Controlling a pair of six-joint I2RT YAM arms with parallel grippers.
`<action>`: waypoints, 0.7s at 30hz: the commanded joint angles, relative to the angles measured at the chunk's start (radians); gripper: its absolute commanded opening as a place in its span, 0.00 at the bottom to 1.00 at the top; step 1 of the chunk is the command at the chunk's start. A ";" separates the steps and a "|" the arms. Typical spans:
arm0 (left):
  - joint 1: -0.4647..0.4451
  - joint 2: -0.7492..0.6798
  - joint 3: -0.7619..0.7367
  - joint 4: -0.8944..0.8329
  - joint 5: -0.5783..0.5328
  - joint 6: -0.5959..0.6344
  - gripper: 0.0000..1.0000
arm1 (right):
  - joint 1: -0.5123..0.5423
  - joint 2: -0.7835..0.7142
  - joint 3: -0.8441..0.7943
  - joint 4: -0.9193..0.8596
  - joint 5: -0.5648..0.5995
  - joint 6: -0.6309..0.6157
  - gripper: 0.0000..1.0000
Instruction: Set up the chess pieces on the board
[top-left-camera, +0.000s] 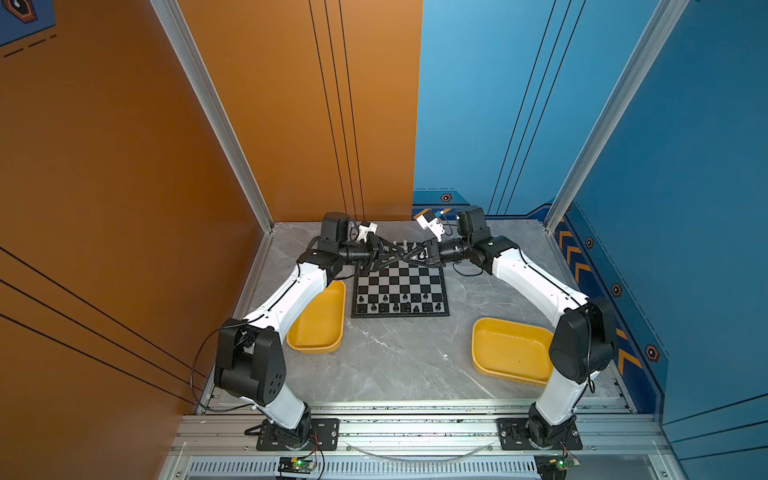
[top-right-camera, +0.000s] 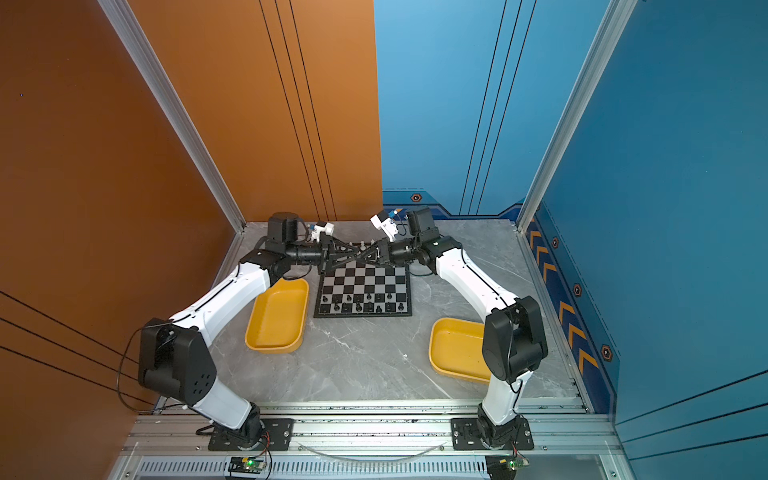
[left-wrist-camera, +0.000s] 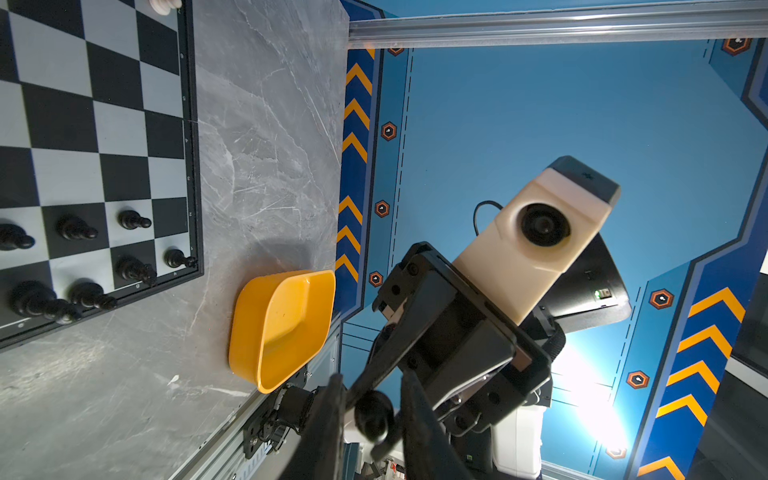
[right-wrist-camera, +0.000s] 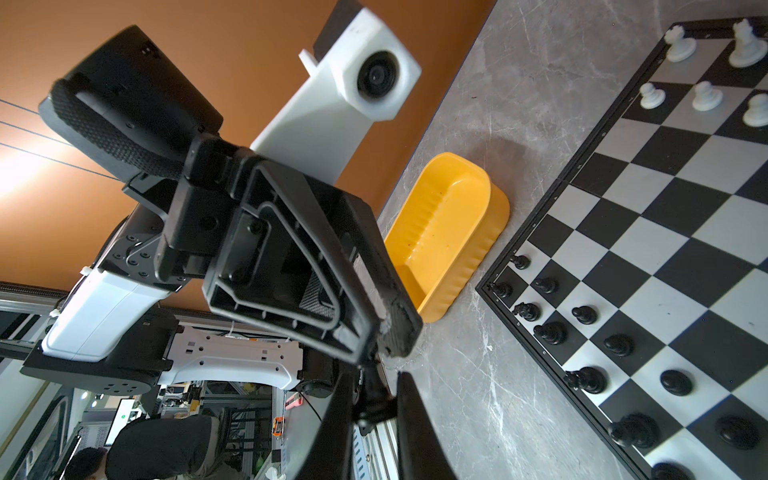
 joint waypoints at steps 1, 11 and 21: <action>-0.001 -0.040 -0.027 -0.006 0.026 0.020 0.22 | -0.006 -0.021 -0.013 -0.015 -0.020 -0.020 0.09; -0.010 -0.054 -0.035 0.008 0.025 0.012 0.22 | -0.006 -0.029 -0.021 -0.014 -0.018 -0.019 0.09; -0.023 -0.058 -0.038 0.030 0.035 -0.001 0.16 | 0.007 -0.030 -0.023 -0.013 -0.016 -0.018 0.08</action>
